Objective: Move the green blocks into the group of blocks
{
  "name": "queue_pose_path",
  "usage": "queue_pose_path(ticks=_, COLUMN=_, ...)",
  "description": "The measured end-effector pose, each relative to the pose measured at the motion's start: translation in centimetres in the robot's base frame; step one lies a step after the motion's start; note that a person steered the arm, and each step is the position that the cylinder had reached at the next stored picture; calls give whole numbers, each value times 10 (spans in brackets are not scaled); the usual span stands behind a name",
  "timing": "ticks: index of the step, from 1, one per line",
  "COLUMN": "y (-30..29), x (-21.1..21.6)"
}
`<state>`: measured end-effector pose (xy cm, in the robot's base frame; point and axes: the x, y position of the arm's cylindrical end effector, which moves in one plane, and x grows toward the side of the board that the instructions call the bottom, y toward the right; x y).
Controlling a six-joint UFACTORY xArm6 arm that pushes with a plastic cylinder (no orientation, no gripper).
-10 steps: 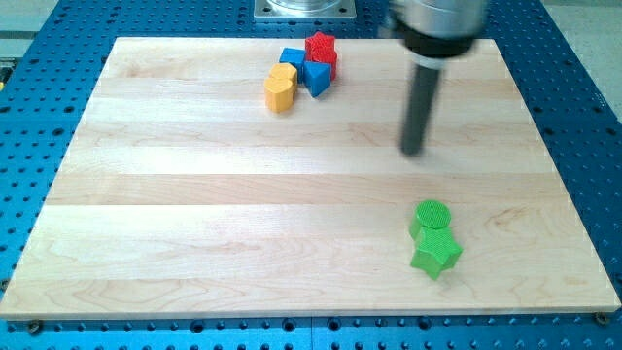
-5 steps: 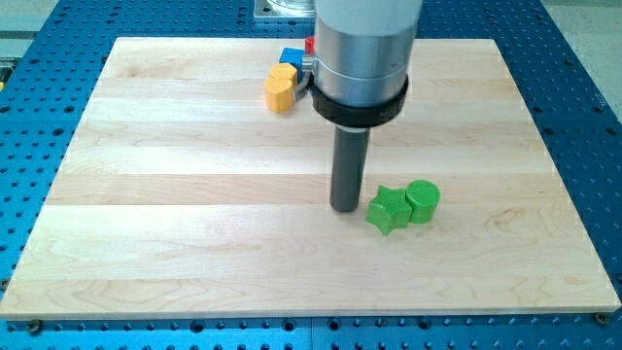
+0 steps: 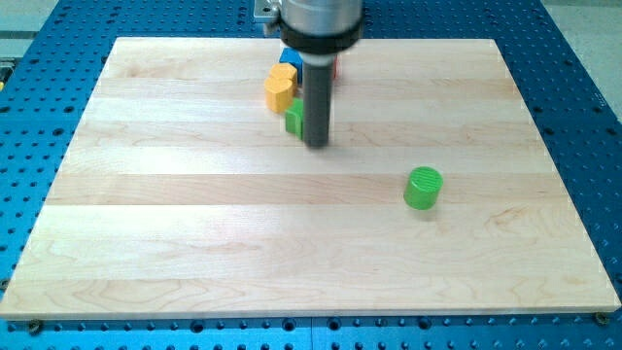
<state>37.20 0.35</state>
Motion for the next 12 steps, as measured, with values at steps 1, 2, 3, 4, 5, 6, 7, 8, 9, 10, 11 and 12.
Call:
queue_pose_path(ticks=1, y=14, x=-13)
queue_pose_path(ticks=2, y=80, x=19)
queue_pose_path(ticks=3, y=192, x=52)
queue_pose_path(ticks=4, y=167, x=140)
queue_pose_path(ticks=5, y=51, x=90)
queue_pose_path(ticks=6, y=83, x=124)
queue_pose_path(ticks=7, y=-11, x=126)
queue_pose_path(ticks=8, y=-13, x=44)
queue_pose_path(ticks=9, y=-33, x=117)
queue_pose_path(ticks=10, y=-122, x=97)
queue_pose_path(ticks=11, y=-70, x=44)
queue_pose_path(ticks=12, y=20, x=19)
